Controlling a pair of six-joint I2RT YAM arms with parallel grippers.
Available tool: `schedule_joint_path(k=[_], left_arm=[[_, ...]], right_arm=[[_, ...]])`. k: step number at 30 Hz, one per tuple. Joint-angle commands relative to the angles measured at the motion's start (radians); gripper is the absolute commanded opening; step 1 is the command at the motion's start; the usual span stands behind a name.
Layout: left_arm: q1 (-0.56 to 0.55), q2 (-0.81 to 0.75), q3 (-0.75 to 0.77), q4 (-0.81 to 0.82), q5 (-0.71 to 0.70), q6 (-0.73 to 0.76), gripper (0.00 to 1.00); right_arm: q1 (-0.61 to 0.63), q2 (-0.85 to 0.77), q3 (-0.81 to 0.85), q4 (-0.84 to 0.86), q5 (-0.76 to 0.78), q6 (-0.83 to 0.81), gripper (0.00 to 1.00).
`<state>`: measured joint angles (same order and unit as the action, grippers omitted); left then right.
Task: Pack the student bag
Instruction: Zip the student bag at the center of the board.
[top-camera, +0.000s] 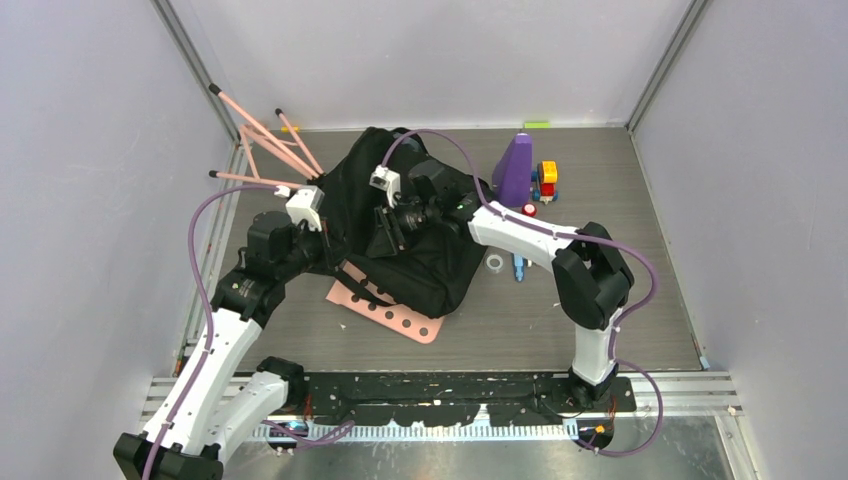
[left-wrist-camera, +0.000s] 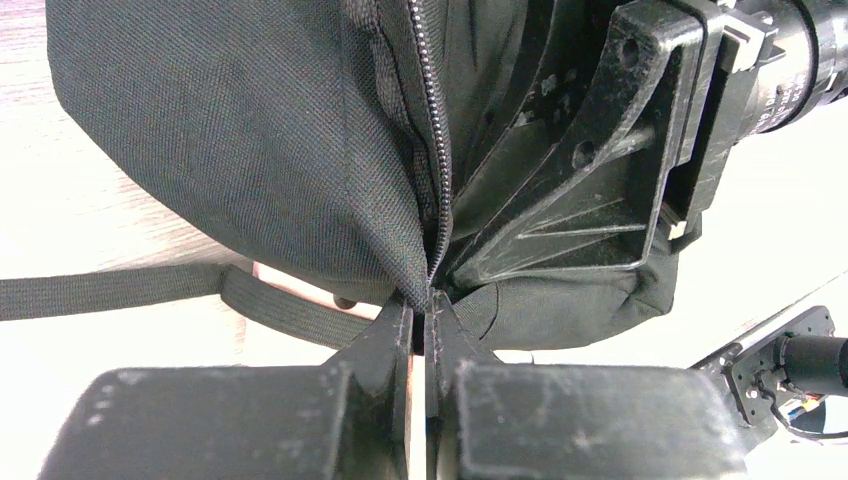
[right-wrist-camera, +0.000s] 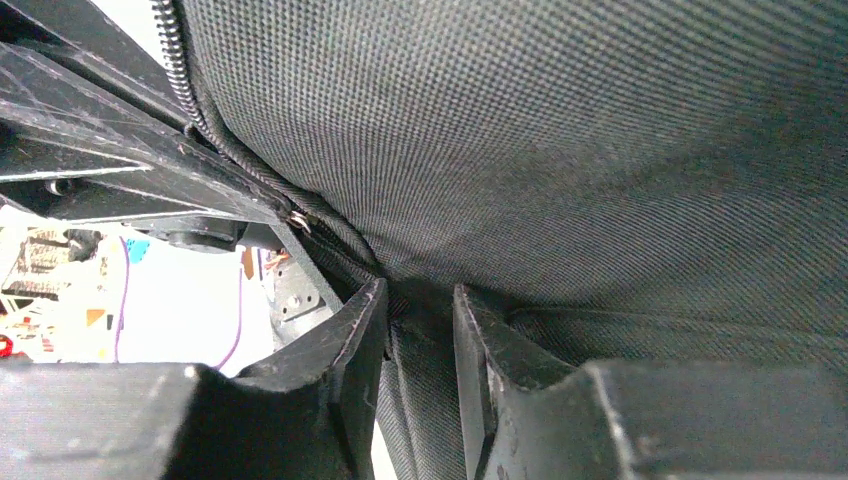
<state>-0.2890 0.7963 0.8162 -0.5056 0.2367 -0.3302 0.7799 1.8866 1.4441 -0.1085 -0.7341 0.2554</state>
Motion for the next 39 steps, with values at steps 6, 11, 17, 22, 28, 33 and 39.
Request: schedule_joint_path(k=[6,11,17,22,28,33,39], left_arm=[[-0.002,-0.027,0.012,0.047,0.018,0.028,0.00],[-0.002,-0.041,0.010,0.038,-0.007,0.032,0.03],[-0.002,-0.100,0.006,0.005,-0.079,0.050,0.58],[-0.002,-0.196,-0.012,-0.015,-0.154,0.061,0.71],[-0.002,-0.287,-0.077,0.032,-0.159,0.031,0.75],[-0.002,-0.272,-0.107,0.054,-0.168,-0.010,0.77],[-0.002,-0.167,-0.121,0.067,-0.177,-0.260,0.77]], right_arm=[[0.047,0.051,0.066,-0.030,-0.118,-0.016,0.39],[0.066,0.026,0.047,0.081,-0.123,0.061,0.06],[0.064,-0.090,-0.034,0.317,-0.014,0.202,0.01],[0.064,-0.115,-0.038,0.449,0.031,0.303,0.01],[0.063,-0.113,-0.007,0.476,0.108,0.335,0.01],[0.064,-0.098,0.028,0.413,0.149,0.283,0.01],[0.036,-0.150,-0.040,0.282,0.248,0.185,0.18]])
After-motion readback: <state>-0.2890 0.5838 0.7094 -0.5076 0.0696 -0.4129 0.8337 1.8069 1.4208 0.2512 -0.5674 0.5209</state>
